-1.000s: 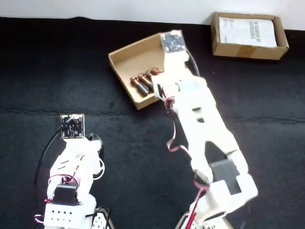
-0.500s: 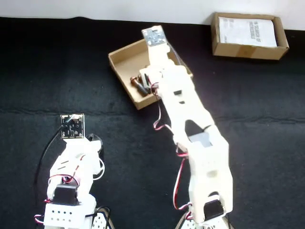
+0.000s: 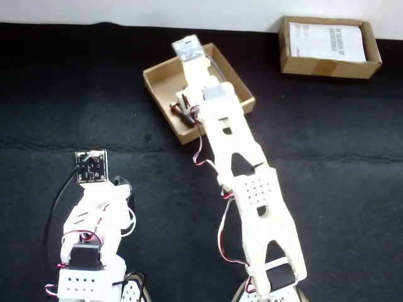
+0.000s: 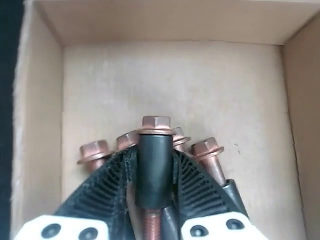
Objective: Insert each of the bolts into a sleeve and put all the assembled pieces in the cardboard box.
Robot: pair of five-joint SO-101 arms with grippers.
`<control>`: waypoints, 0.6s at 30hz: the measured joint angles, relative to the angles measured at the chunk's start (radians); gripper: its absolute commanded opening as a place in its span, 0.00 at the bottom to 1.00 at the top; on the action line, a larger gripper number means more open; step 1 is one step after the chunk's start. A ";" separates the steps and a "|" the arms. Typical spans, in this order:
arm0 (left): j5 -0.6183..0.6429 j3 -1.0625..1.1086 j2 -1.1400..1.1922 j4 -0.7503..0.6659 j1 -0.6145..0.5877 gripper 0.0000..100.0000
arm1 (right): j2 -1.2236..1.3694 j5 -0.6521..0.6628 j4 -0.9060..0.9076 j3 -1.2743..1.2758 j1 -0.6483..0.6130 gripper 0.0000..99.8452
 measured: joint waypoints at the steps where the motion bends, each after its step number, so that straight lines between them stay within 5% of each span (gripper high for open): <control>1: 0.000 0.000 0.000 0.000 0.000 0.03 | 0.011 0.009 0.043 -0.032 -0.006 0.15; 18: 0.000 0.000 0.000 0.000 0.000 0.03 | 0.025 0.028 0.651 -0.595 -0.029 0.17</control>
